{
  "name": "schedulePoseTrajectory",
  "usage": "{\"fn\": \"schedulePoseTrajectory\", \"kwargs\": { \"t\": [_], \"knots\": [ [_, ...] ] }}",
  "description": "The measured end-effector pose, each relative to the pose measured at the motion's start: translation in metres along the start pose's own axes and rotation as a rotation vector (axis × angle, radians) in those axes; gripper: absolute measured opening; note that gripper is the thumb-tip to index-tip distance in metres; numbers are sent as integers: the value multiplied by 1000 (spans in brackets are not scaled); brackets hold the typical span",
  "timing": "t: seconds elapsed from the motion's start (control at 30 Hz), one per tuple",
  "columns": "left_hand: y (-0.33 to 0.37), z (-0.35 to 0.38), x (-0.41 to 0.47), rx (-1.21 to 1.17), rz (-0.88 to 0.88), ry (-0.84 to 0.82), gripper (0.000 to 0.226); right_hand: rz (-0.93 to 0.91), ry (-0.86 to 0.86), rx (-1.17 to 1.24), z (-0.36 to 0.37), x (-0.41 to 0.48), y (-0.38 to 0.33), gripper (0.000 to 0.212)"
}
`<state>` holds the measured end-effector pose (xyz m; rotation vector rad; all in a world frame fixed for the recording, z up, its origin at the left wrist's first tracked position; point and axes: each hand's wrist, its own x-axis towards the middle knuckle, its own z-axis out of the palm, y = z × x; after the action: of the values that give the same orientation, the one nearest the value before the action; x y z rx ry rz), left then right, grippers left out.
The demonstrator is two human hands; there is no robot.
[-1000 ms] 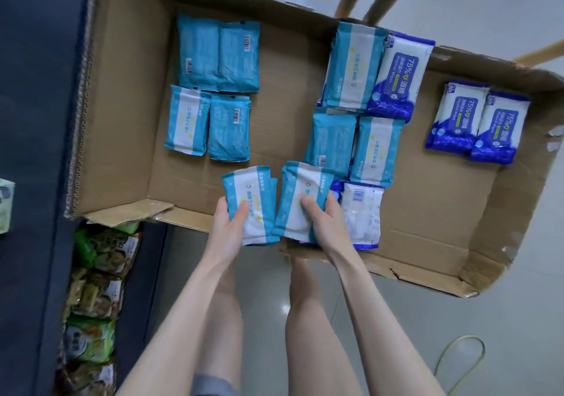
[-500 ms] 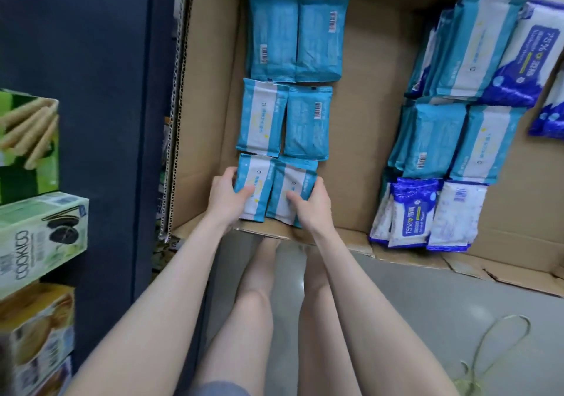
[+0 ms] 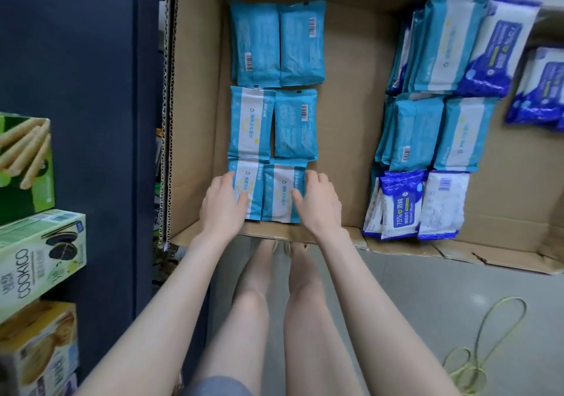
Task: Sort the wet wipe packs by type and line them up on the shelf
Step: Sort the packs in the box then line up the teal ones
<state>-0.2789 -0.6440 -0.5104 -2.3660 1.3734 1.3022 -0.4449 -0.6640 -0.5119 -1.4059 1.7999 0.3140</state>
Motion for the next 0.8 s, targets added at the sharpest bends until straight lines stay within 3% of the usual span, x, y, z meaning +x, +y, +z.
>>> {"fn": "schedulePoseTrajectory", "kwargs": {
  "t": [0.2, 0.43, 0.6, 0.8],
  "knots": [
    [37, -7, -29, -37, 227, 47, 36, -132, 141, 96, -41, -26, 23, 35],
    [109, 15, -55, -78, 383, 15, 27, -71, 270, 236, -98, -49, 82, 30],
    [170, 59, -66, -108, 366, 3, 25, -29, 261, 263, -135, -45, 143, 28],
    [245, 111, -64, -221, 175, 36, 30, -74, 180, 241, -172, -9, 200, 28]
  ]
}}
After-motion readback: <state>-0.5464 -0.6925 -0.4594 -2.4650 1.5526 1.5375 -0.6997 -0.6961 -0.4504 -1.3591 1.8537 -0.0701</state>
